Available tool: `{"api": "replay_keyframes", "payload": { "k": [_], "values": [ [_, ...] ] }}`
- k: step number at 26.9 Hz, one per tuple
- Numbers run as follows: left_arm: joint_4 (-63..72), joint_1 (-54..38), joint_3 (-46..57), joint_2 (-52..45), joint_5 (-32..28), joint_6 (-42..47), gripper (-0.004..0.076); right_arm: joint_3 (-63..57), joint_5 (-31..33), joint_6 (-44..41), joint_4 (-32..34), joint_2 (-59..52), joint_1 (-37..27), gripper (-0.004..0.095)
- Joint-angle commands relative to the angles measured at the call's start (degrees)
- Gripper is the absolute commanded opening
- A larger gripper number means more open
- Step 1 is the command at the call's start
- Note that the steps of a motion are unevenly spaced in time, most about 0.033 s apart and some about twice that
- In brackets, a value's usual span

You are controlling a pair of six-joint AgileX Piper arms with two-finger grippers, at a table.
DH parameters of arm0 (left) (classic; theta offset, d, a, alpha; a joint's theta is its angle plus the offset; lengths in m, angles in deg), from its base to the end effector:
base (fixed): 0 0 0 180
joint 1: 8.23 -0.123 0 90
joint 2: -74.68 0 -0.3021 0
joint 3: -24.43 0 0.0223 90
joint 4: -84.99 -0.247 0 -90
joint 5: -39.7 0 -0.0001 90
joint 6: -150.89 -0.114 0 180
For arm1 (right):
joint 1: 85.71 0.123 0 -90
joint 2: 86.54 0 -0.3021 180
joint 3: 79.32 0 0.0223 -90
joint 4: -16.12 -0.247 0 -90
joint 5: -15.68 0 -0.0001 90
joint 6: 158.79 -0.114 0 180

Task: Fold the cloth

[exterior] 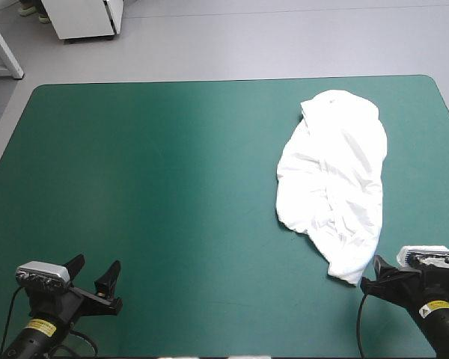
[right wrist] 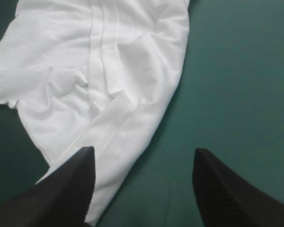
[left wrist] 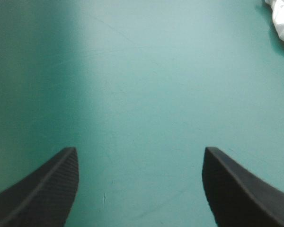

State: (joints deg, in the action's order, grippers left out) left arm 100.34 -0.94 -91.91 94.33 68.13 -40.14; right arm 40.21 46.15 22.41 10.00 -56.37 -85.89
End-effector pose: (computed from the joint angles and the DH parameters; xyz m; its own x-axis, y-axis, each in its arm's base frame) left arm 0.0615 -0.0224 0.2351 -0.3639 0.0022 -0.9314 0.2268 0.9701 -0.0863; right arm 0.0836 0.0059 0.2357 -0.5163 0.0727 -0.8533 -0.0065 0.9960 0.0888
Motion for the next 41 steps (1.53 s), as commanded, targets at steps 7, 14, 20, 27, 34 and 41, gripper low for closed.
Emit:
{"api": "replay_keyframes", "payload": {
  "k": [7,14,20,27,34,41],
  "values": [
    [1.0,0.3,-5.9,4.9,-2.5,1.4,0.0528,12.5,-1.7,2.6,0.4,6.8,0.0,0.0587],
    [1.3,0.3,-15.2,18.0,5.9,2.1,0.0527,37.2,12.0,3.1,-1.7,28.7,0.0,0.0592],
    [1.5,0.3,-24.8,25.8,13.3,2.4,0.0527,55.3,22.8,2.9,-3.1,46.6,0.1,0.0593],
    [1.4,0.3,-29.2,27.6,13.3,2.4,0.0527,69.6,24.7,2.6,-0.3,61.8,4.7,0.0593],
    [1.4,0.3,-30.4,27.6,17.7,2.9,0.0527,86.8,32.6,-3.0,7.1,79.7,10.5,0.0594],
    [1.4,0.3,-30.6,27.6,19.2,3.0,0.0527,101.9,33.2,-4.3,6.1,96.6,10.5,0.0595]
  ]
}}
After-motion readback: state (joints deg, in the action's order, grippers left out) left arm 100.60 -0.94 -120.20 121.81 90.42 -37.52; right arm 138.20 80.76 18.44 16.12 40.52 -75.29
